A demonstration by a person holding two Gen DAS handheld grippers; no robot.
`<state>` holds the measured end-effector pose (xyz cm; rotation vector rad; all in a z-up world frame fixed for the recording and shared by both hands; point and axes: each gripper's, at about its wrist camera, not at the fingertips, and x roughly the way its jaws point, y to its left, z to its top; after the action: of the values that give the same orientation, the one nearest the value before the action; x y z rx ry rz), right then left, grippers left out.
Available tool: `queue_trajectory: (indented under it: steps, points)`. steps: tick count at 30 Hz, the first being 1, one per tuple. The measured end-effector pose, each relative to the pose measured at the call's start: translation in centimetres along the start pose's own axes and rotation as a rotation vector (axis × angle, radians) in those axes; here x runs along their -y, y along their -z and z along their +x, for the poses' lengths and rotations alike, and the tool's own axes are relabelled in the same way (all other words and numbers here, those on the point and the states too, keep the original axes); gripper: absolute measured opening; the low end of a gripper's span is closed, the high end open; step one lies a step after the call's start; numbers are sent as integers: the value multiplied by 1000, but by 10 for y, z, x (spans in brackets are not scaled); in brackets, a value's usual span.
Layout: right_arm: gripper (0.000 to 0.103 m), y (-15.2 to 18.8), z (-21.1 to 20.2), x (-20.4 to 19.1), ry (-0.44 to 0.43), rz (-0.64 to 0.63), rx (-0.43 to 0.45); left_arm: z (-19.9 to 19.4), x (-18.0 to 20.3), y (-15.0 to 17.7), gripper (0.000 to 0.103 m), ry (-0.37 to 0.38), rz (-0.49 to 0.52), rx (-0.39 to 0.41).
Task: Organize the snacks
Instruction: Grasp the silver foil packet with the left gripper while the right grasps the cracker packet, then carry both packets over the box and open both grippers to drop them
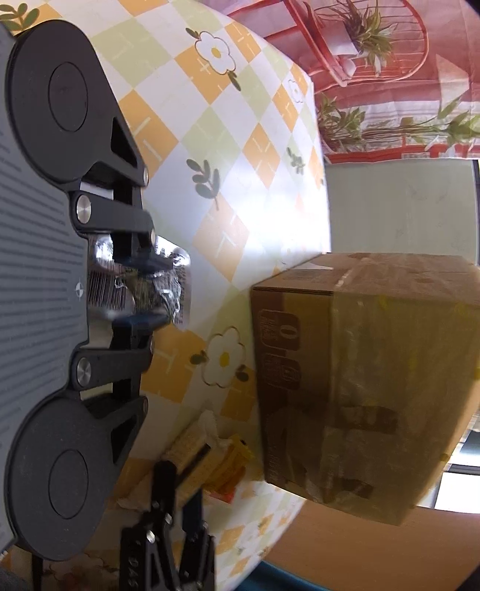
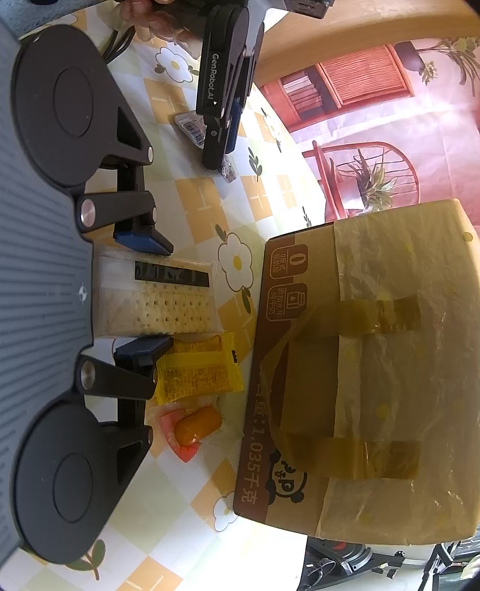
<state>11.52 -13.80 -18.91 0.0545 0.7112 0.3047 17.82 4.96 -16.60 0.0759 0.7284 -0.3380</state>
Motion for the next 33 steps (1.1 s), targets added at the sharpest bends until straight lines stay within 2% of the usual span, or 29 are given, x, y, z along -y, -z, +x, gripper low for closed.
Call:
queue_trajectory:
  steps: [2,4,7,9,12,19,23,33]
  points:
    - [50,0,0,0,-1,0,-1,-4,-2,-3,19,4,-24,14]
    - [50,0,0,0,-1,1,-2,-7,-4,-4,13,12,-43,27]
    - [50,0,0,0,-2,1,-1,-12,-4,-5,9,-2,-41,47]
    - [50,0,0,0,-3,4,-1,-16,-6,-8,2,7,-55,59]
    - [50,0,0,1,-4,4,-2,-19,-12,-13,2,18,-83,63]
    - [50,0,0,1,-5,7,-2,-13,-30,-16,2,-14,-152,53]
    - [50,0,0,1,-8,10,-4,-16,-40,-21,2,-1,-224,73]
    - [50,1,-5,1,-9,19,17,-32,-36,-38,2,34,-234,132]
